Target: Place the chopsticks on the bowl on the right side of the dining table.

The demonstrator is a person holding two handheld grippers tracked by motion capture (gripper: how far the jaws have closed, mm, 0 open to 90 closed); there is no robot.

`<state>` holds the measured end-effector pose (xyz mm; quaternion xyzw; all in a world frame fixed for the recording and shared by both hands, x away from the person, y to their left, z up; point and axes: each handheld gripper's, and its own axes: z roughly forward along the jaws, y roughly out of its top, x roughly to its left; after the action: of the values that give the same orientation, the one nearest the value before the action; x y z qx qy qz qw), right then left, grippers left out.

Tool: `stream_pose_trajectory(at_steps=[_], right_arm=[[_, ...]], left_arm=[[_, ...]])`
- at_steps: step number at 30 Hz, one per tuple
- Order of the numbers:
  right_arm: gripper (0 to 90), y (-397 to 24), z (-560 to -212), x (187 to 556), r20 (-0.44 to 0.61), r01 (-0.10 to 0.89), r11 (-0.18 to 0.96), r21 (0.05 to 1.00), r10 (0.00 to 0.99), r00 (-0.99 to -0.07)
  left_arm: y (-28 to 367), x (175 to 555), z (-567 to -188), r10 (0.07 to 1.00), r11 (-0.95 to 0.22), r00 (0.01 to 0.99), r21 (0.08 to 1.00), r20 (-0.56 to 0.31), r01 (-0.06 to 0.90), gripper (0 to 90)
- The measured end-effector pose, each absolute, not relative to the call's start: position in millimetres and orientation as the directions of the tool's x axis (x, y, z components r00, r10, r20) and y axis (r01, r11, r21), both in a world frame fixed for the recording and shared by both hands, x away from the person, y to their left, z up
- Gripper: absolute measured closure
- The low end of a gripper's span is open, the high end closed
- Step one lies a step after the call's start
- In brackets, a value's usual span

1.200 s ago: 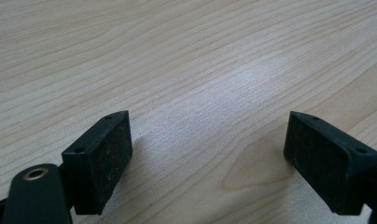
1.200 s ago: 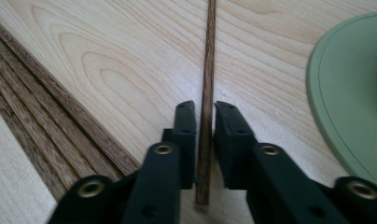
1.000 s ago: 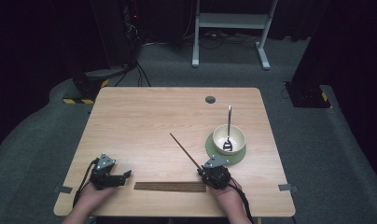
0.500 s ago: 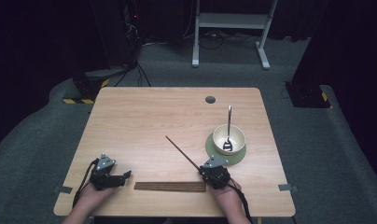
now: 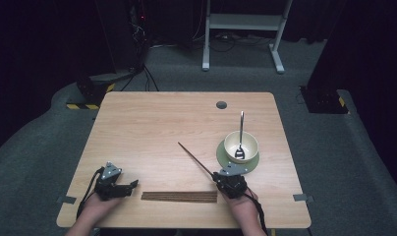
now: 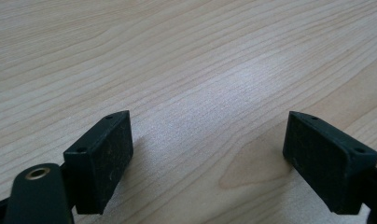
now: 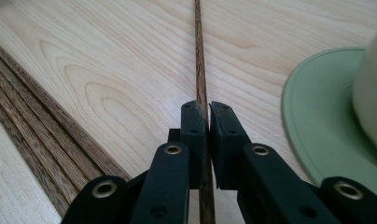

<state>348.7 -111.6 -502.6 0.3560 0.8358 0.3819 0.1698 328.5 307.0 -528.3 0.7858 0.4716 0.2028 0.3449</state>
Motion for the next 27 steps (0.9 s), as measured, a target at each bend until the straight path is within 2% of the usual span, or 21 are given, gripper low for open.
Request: stream_pose_trajectory(at_steps=[27], right_arm=[[84.6,-136,-468,337,-0.039,0.393,0.405,0.825,0.735,-0.676]], left_arm=[[307,329,-528,0.879,-0.319,0.477,0.733,-0.008,0.6,16.1]])
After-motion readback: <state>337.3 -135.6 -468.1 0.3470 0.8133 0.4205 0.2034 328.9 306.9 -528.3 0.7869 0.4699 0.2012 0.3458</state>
